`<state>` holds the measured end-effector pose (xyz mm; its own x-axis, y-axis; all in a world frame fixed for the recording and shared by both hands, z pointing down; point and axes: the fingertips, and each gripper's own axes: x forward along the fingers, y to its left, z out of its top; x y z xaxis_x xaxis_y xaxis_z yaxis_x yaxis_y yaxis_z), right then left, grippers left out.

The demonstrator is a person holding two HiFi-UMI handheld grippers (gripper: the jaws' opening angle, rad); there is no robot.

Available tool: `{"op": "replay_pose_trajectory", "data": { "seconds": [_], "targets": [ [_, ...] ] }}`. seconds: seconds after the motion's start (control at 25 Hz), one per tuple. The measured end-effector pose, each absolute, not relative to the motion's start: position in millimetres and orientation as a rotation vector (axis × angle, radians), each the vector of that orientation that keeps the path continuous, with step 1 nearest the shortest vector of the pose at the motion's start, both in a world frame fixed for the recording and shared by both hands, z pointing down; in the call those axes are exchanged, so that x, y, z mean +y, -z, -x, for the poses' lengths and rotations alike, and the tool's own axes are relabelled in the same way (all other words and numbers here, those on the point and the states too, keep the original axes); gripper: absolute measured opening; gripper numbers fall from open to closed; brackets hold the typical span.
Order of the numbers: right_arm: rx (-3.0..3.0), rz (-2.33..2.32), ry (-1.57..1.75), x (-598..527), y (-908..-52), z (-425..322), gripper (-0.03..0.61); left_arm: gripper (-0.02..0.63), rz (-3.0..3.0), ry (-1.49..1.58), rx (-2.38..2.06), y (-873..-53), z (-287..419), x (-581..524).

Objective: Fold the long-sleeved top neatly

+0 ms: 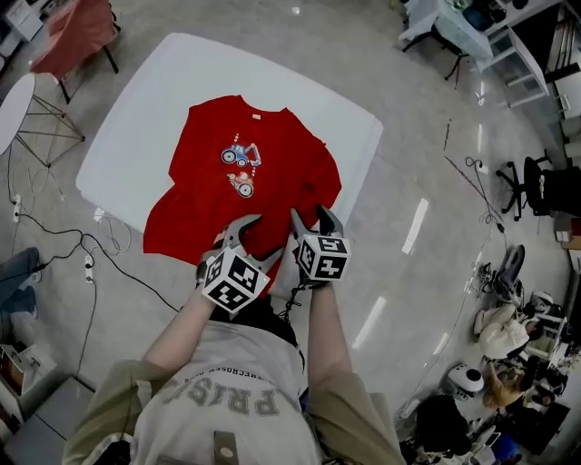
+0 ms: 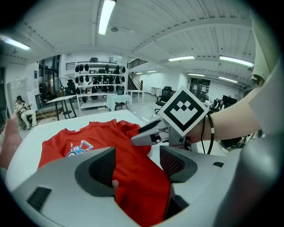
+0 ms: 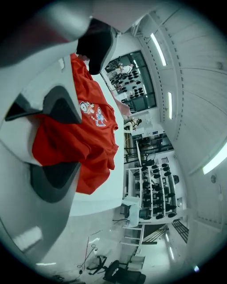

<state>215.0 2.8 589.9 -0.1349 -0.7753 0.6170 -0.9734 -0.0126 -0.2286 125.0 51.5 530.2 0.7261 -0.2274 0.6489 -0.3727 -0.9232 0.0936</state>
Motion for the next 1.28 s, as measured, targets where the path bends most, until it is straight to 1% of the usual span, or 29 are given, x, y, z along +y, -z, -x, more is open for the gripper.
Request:
{"op": "replay_pose_trajectory", "data": {
  "seconds": [0.12, 0.16, 0.28, 0.32, 0.44, 0.72, 0.92, 1.12, 1.24, 1.28],
  "targets": [
    [-1.975, -1.787, -0.914, -6, -595, -214, 0.264, 0.302, -2.684, -0.989, -0.547, -534, -128, 48],
    [-1.979, -1.788, -0.92, -7, -594, -215, 0.239, 0.305, -2.676, -0.994, -0.563, -535, -129, 47],
    [-1.997, -1.78, -0.919, -5, -590, -221, 0.069, 0.309, -2.658, -1.006, -0.611, -538, -132, 46],
    [-2.01, -1.769, -0.917, -3, -588, -222, 0.035, 0.31, -2.654, -1.011, -0.623, -539, -133, 46],
    [-2.051, -1.735, -0.904, 8, -574, -227, 0.021, 0.31, -2.651, -1.026, -0.638, -541, -140, 50],
    [-2.193, -1.646, -0.917, 42, -513, -237, 0.02, 0.322, -2.716, -1.066, -0.581, -544, -182, 82],
    [-2.306, -1.513, -0.952, 57, -474, -227, 0.02, 0.351, -2.784, -1.058, -0.617, -546, -212, 100],
    [-2.391, -1.39, -0.963, 65, -452, -209, 0.02, 0.353, -2.856, -0.988, -0.754, -535, -219, 90],
    [-2.394, -1.348, -0.936, 67, -451, -200, 0.02, 0.343, -2.899, -0.939, -0.805, -522, -211, 86],
    [-2.391, -1.336, -0.929, 67, -452, -197, 0.02, 0.309, -2.917, -0.922, -0.827, -516, -206, 84]
  ]
}}
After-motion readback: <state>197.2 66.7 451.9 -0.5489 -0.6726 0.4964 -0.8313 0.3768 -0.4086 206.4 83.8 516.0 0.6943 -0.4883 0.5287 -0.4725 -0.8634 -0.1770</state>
